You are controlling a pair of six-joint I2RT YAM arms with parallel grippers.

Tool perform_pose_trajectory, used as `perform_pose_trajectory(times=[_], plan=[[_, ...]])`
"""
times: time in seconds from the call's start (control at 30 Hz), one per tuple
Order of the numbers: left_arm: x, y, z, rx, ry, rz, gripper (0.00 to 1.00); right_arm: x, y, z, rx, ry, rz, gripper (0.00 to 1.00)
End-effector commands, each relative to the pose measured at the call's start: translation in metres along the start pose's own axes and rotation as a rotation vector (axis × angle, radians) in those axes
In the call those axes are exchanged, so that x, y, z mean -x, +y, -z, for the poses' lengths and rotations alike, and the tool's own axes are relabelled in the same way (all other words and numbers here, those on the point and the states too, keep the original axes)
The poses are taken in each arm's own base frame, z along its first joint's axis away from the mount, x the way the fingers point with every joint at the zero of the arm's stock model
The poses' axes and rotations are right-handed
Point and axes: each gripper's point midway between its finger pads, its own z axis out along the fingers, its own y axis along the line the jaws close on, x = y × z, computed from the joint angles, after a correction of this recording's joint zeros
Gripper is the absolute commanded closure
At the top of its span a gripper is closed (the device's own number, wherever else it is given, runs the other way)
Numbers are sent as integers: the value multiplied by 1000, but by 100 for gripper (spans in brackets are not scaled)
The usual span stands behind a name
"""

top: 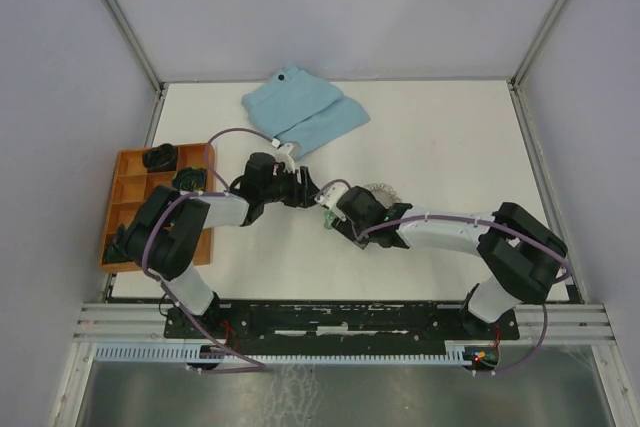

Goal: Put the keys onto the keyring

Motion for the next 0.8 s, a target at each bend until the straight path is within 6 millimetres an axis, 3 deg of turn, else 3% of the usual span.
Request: perform_pose_trajectory(times=[0.0, 0.13, 0.3, 0.4, 0.57, 0.63, 0.7, 0.77], plan=[[6, -13, -19, -72, 56, -6, 34, -2, -67, 23, -271, 75, -220, 37], [-3, -18, -39, -90, 114, -6, 32, 5, -82, 38, -280, 55, -353, 32], [-22, -26, -55, -103, 162, 24, 32, 22, -64, 51, -169, -53, -509, 28], [-39, -40, -57, -133, 180, 75, 33, 24, -51, 55, -108, -96, -623, 29], [-71, -101, -62, -269, 195, 130, 33, 2, -48, 60, -139, -130, -748, 31], [-70, -127, -59, -355, 156, 181, 33, -7, -43, 61, -129, -122, -776, 33], [-66, -134, -52, -390, 123, 227, 33, -13, -37, 62, -112, -124, -806, 34], [-60, -129, -47, -369, 93, 225, 33, -22, -32, 61, -109, -119, -843, 35]])
